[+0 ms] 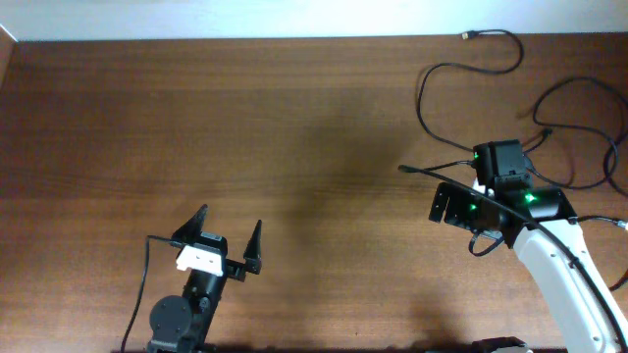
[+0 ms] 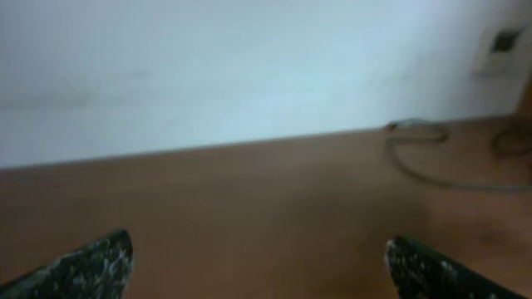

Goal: Untangle cables

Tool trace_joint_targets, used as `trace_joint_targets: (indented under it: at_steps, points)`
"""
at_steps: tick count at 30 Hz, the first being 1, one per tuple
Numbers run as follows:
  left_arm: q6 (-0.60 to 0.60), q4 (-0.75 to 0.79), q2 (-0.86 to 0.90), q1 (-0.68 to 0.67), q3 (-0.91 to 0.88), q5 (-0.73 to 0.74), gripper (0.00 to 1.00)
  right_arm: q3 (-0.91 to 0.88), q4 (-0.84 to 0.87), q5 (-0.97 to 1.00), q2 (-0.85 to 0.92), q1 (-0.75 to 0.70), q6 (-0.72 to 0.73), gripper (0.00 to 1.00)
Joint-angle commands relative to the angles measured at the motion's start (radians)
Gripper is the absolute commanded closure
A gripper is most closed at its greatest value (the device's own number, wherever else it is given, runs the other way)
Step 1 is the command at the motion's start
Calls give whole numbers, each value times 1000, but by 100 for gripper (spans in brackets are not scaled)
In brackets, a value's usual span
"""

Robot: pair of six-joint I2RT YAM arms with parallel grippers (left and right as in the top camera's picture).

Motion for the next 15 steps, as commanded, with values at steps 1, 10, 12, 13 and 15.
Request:
trace_joint_targets:
  at_steps: [1,10,12,13,15]
  points:
    - [95,-123,-47,71,-8,10,1,-2,1,-5,1,-6,5,1]
    - [205,-126,-47,119,-8,10,1,-2,1,-5,1,-6,5,1]
    - [163,-125,-47,119,-8,10,1,-2,1,-5,1,-6,5,1]
    - [165,-121,-47,119,-8,10,1,-2,1,-5,1,-6,5,1]
    - [165,-121,-47,118,-8,10,1,-2,1,-5,1,-6,5,1]
